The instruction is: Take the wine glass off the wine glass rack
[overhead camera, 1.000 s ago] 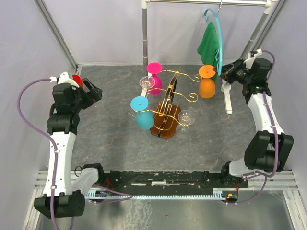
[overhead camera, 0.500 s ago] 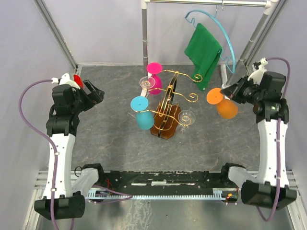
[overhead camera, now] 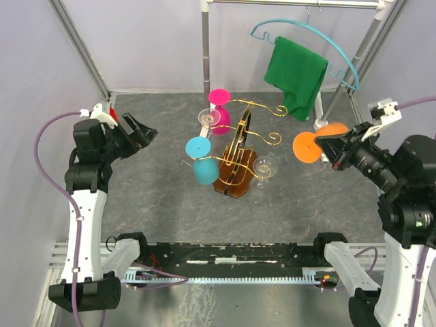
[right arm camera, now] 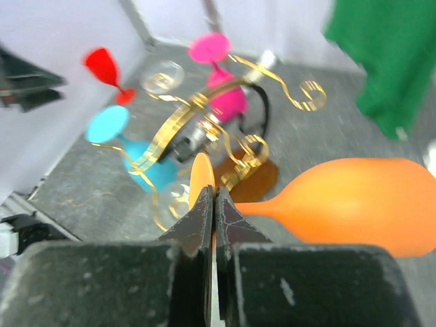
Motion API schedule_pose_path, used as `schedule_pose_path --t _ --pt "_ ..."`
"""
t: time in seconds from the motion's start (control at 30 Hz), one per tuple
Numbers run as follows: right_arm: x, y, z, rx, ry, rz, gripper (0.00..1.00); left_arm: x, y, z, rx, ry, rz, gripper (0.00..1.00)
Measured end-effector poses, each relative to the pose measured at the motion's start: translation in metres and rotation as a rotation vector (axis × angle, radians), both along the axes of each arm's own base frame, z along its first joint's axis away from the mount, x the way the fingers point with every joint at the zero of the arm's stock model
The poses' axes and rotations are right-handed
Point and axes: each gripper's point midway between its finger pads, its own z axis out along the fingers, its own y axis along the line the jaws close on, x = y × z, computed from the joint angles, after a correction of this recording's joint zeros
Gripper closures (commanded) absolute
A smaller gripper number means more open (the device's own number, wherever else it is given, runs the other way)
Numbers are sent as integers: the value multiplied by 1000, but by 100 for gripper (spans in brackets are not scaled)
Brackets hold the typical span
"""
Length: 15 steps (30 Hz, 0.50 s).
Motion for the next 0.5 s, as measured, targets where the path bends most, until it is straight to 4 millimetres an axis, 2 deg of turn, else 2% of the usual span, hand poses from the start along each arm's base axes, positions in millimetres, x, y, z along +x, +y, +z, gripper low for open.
schedule_pose_path --t 0.13,0.23,0.33,0.43,0.5 --pt "-16 32 54 55 -211 201 98 -2 -11 9 -71 -4 -29 8" --pt "-16 52 88 113 -337 345 98 -4 -23 24 -145 -23 -66 9" --pt "-8 69 103 140 -378 455 98 -5 -34 41 -224 -46 -102 9" --pt "1 97 112 140 -383 589 99 -3 -42 58 -293 -64 -128 8" --pt "7 124 114 113 -374 675 99 -1 -45 68 -331 -80 -140 8"
